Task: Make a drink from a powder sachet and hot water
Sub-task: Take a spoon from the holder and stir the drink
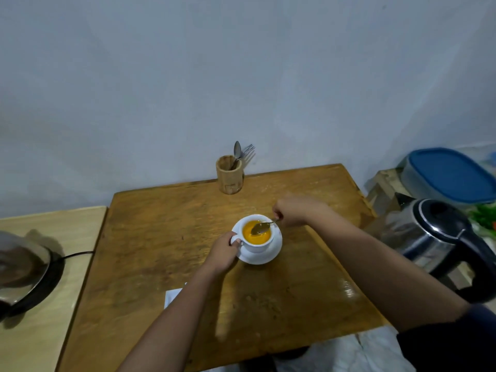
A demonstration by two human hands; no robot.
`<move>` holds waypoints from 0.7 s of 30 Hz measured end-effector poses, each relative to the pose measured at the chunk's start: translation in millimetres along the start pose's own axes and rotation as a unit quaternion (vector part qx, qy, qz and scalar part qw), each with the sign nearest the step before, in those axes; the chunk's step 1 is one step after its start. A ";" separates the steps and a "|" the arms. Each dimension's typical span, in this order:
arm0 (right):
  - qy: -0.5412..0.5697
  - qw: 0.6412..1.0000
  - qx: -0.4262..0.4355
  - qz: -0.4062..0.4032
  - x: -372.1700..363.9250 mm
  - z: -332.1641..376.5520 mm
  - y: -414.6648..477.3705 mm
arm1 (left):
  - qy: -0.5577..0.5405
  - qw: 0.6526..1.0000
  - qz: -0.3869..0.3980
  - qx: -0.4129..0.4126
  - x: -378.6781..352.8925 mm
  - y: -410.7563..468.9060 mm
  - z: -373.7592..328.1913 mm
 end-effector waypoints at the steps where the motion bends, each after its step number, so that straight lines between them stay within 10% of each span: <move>1: 0.005 1.000 0.004 -0.014 0.6 2.0 1.5 | 0.001 1.000 0.003 0.003 0.1 0.5 0.7; 13: 0.298 0.952 0.034 -0.066 15.4 9.6 5.6 | -0.007 1.000 -0.006 0.007 -0.6 -0.4 1.4; 21: 0.202 0.973 0.106 -0.043 5.0 34.6 0.4 | -0.009 1.000 -0.006 0.011 -1.5 -0.3 1.7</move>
Point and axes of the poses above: each hand's wrist, its own y-axis towards the middle knuckle, its own x-axis out of the back of the hand, z = x × y, the point moved 10 cm from there along y, towards the middle knuckle, and after that the axes turned 15 degrees about -x, right-handed, at the moved point
